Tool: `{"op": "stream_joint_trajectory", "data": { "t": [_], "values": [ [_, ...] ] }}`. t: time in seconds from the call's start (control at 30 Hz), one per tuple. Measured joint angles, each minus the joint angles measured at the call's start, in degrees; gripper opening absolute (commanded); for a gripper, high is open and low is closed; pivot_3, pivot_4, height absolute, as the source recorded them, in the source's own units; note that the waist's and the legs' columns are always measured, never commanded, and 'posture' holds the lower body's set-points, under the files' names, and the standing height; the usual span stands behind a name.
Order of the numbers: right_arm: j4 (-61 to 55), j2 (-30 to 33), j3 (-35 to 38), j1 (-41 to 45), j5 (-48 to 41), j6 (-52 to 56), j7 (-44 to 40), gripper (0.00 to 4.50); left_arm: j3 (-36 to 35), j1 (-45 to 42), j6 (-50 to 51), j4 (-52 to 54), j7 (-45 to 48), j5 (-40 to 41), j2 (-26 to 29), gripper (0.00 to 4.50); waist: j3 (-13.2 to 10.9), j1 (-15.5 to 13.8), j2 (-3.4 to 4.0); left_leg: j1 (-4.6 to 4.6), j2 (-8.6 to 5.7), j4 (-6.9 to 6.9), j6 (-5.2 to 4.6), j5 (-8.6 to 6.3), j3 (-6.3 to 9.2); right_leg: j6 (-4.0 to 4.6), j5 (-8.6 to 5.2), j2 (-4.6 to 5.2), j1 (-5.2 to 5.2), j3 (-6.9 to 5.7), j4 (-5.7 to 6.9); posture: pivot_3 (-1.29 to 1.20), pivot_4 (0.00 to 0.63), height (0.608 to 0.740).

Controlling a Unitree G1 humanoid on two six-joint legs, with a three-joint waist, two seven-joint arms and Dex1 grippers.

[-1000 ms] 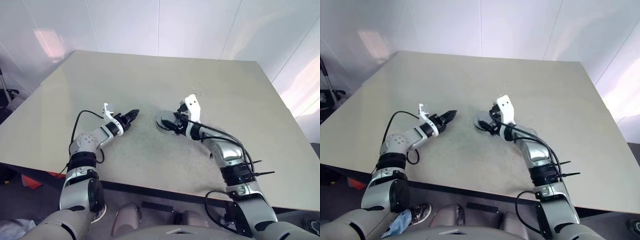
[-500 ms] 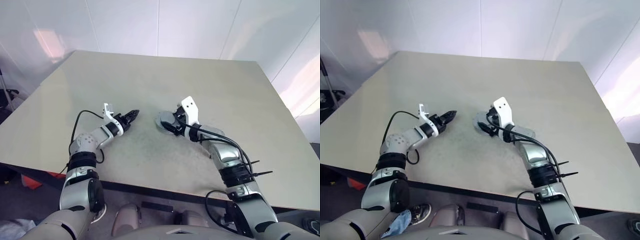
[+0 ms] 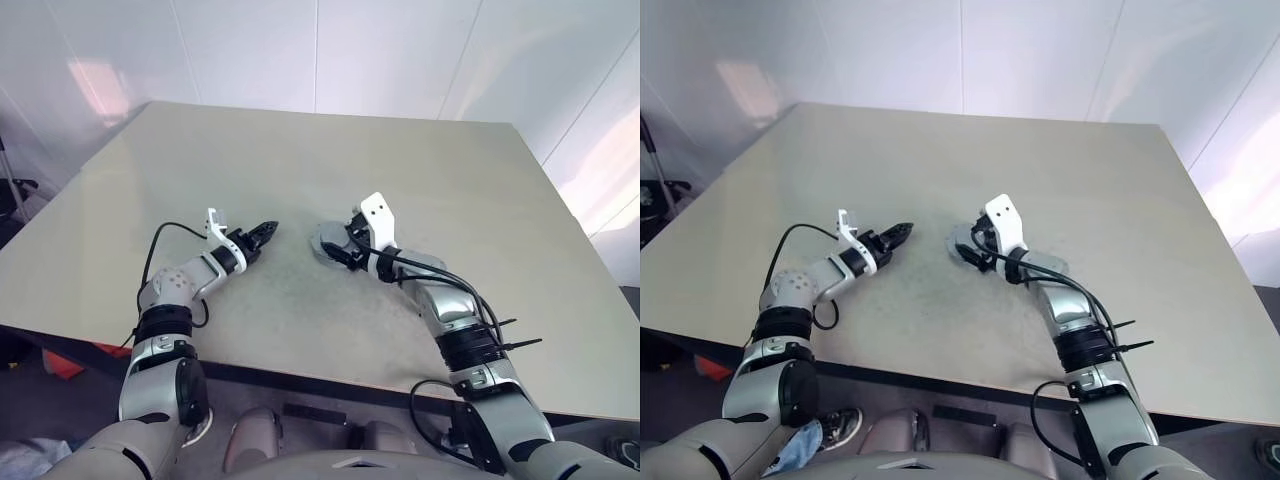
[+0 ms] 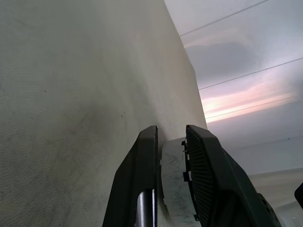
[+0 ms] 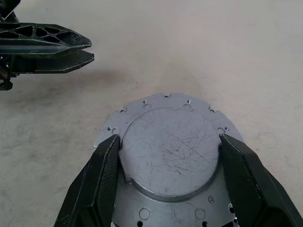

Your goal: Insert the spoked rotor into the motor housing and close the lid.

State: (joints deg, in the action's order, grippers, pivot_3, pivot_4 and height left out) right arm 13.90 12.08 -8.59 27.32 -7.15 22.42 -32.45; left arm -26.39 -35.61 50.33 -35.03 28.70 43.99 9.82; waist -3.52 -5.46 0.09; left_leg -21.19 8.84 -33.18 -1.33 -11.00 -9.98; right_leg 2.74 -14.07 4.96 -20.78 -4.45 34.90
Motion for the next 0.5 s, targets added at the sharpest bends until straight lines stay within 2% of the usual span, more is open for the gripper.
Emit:
{"op": "stream_joint_trajectory", "data": {
  "t": [0.5],
  "values": [
    [1.6, 0.4, -0.1, 0.1, 0.5, -2.0, 0.0, 3.17, 0.1, 0.0, 0.0, 0.0, 0.6, -0.1, 0.0, 1.00, 0.0, 0.0, 0.00, 0.14, 0.00, -0.01, -0.01, -0.01, 0.00, 0.03, 0.02, 0.00, 0.15, 0.00, 0.00, 0.00, 0.000, 0.740]
  ]
}}
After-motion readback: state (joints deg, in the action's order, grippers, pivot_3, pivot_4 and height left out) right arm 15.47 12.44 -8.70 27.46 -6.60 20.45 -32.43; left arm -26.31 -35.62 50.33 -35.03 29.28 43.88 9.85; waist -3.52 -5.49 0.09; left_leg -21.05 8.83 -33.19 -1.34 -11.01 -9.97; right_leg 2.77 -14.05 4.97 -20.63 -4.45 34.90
